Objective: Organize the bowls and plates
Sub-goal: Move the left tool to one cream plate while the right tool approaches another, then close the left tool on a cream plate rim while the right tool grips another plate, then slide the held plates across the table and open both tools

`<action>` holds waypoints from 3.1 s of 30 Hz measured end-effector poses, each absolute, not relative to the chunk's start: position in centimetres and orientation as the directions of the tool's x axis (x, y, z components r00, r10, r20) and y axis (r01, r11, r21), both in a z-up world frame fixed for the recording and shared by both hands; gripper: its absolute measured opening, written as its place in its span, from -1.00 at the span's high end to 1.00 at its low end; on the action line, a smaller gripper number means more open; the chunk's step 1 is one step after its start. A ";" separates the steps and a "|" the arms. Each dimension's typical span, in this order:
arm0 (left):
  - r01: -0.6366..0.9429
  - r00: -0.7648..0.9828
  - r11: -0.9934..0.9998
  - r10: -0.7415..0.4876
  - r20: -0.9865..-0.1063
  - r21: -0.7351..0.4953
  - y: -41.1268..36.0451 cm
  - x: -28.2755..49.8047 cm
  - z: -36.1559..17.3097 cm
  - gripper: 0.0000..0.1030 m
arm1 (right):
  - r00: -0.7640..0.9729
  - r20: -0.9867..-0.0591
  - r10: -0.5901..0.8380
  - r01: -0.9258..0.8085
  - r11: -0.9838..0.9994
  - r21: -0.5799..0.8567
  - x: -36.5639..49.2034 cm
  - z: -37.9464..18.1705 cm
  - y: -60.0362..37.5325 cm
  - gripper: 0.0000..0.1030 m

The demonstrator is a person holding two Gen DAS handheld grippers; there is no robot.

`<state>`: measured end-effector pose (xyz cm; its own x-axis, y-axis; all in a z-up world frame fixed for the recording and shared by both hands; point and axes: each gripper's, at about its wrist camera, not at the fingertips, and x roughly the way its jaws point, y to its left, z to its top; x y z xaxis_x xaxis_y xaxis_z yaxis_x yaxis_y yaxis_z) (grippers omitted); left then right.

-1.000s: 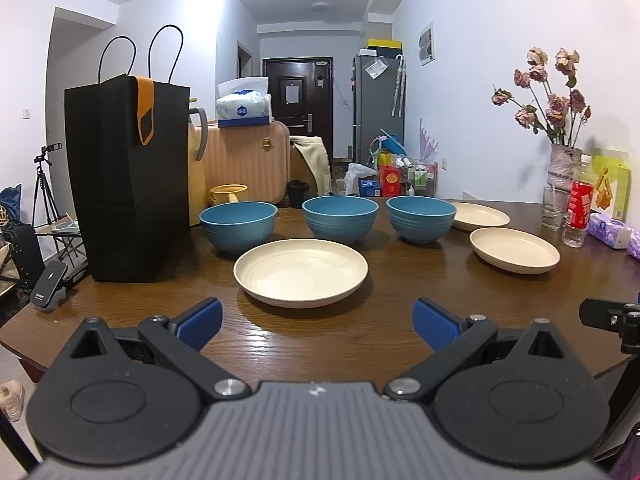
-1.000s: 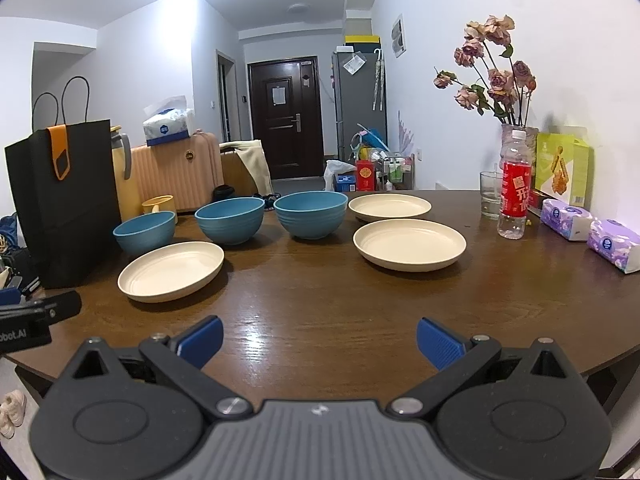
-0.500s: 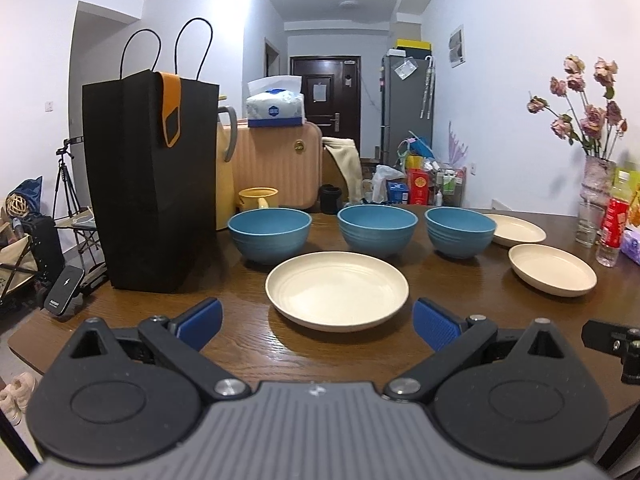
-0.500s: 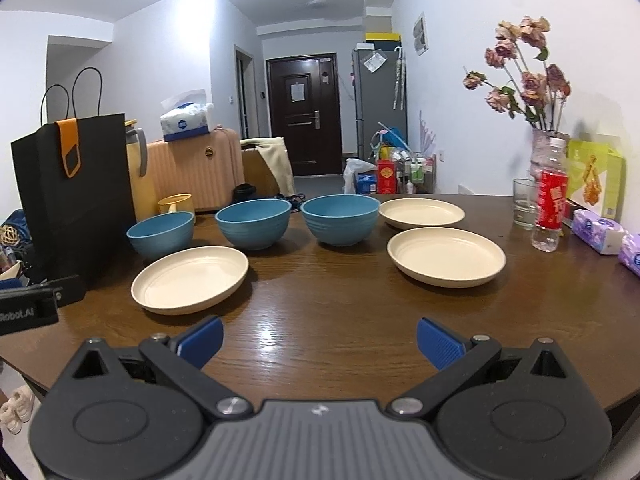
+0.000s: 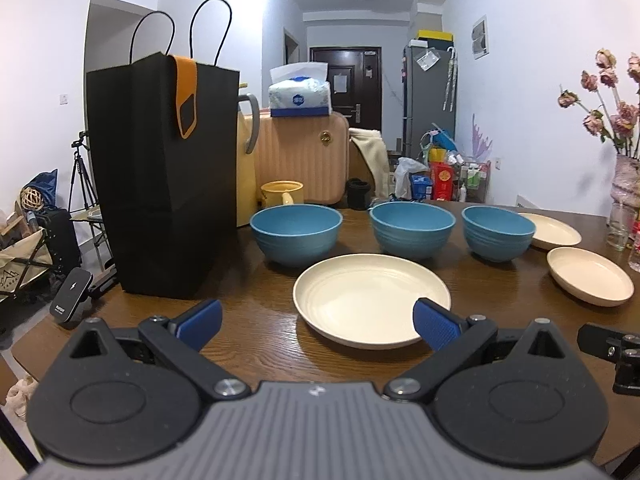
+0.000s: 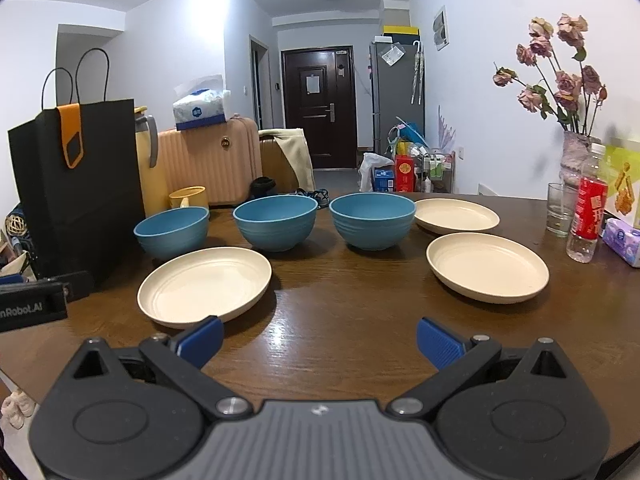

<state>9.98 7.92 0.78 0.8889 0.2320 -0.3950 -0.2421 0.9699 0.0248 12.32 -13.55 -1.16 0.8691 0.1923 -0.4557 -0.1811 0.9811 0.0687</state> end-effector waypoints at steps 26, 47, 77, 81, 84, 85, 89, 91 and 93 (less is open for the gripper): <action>-0.280 0.816 0.959 0.263 -0.515 0.047 13.5 19.9 -0.2 -1.00 | 0.810 -0.554 0.195 -0.190 0.980 0.067 22.7 -2.9 -7.6 -0.97; -0.354 0.611 0.935 0.231 -0.757 0.000 17.6 30.7 -4.5 -0.76 | 0.673 -0.698 0.242 -0.157 0.970 0.186 33.0 -6.9 -5.1 -0.03; -0.315 0.591 0.943 0.106 -0.800 -0.108 17.6 33.1 -6.0 0.70 | 0.621 -0.697 0.358 -0.179 0.931 0.319 34.5 -8.8 -5.1 0.79; -0.305 0.590 0.948 0.110 -0.800 -0.095 17.3 33.1 -5.9 0.70 | 0.621 -0.693 0.366 -0.171 0.926 0.336 34.5 -8.8 -5.4 0.81; -0.306 0.586 0.947 0.104 -0.803 -0.100 17.4 33.0 -5.9 0.70 | 0.618 -0.695 0.368 -0.166 0.925 0.342 34.4 -8.8 -5.5 0.82; -0.307 0.585 0.946 0.104 -0.804 -0.102 17.4 33.0 -5.8 0.70 | 0.616 -0.695 0.370 -0.164 0.924 0.345 34.4 -8.8 -5.6 0.82; -0.304 0.591 0.947 0.102 -0.800 -0.104 17.0 32.4 -5.5 0.73 | 0.619 -0.692 0.372 -0.158 0.922 0.353 34.1 -8.6 -6.0 0.83; -0.301 0.593 0.948 0.097 -0.799 -0.108 16.7 32.1 -5.3 0.73 | 0.621 -0.689 0.374 -0.155 0.920 0.360 33.8 -8.4 -6.4 0.83; -0.295 0.597 0.949 0.094 -0.797 -0.109 16.4 31.8 -5.1 0.73 | 0.624 -0.685 0.375 -0.151 0.919 0.364 33.5 -8.2 -6.9 0.83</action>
<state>31.85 16.37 -5.09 0.5971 0.0938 -0.7966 -0.2951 0.9492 -0.1094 33.48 -6.88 -8.17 0.6244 0.3746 -0.6854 -0.1514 0.9189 0.3644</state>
